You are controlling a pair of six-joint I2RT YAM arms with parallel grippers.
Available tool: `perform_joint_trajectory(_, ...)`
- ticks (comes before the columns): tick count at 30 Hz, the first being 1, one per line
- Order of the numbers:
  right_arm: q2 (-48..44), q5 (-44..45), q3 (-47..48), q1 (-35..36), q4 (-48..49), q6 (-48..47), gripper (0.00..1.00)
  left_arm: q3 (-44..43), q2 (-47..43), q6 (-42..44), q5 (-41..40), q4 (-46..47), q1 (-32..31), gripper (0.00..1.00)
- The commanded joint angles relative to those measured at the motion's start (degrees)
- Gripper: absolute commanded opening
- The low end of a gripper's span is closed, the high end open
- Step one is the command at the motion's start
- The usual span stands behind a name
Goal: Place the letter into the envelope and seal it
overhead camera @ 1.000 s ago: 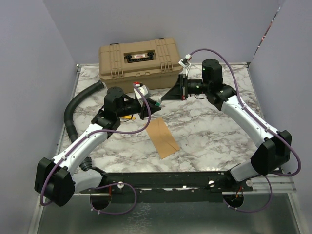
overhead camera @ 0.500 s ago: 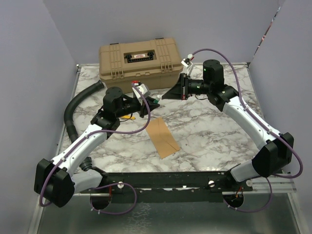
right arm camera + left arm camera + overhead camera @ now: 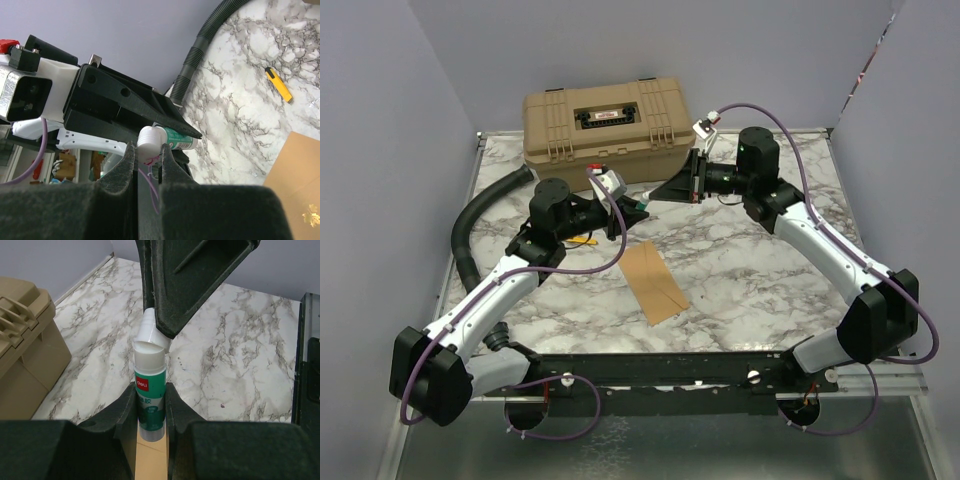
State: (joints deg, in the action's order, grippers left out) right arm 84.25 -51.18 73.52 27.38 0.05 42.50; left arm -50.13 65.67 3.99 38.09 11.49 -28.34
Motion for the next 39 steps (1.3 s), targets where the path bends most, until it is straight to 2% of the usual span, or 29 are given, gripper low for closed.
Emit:
perform_joint_trajectory(1,-1.19,-2.15,-0.99,0.4,4.03,2.44,0.0,0.39,-1.18,-0.42,2.64,2.02,-0.58,0.0)
perform_joint_trajectory(7,-0.95,-3.45,-0.08,0.4,2.97,1.23,0.0,0.29,-0.6,-0.25,3.64,1.74,-0.58,0.0)
perform_joint_trajectory(12,-0.3,-5.45,0.79,0.35,2.73,0.16,0.0,-0.98,0.76,2.39,3.8,-3.42,-0.61,0.0)
perform_joint_trajectory(19,1.74,-6.8,4.88,0.4,-5.89,-5.04,0.0,-6.71,3.65,9.92,3.17,-15.11,-0.67,0.0)
perform_joint_trajectory(33,3.26,-7.51,6.62,1.35,-10.95,-7.3,0.0,-14.1,9.08,14.33,5.42,-22.08,-0.75,0.0)
perform_joint_trajectory(39,4.84,-4.28,10.6,1.58,-20.88,-12.3,0.0,-14.65,9.65,16.08,2.89,-23.45,-0.95,0.0)
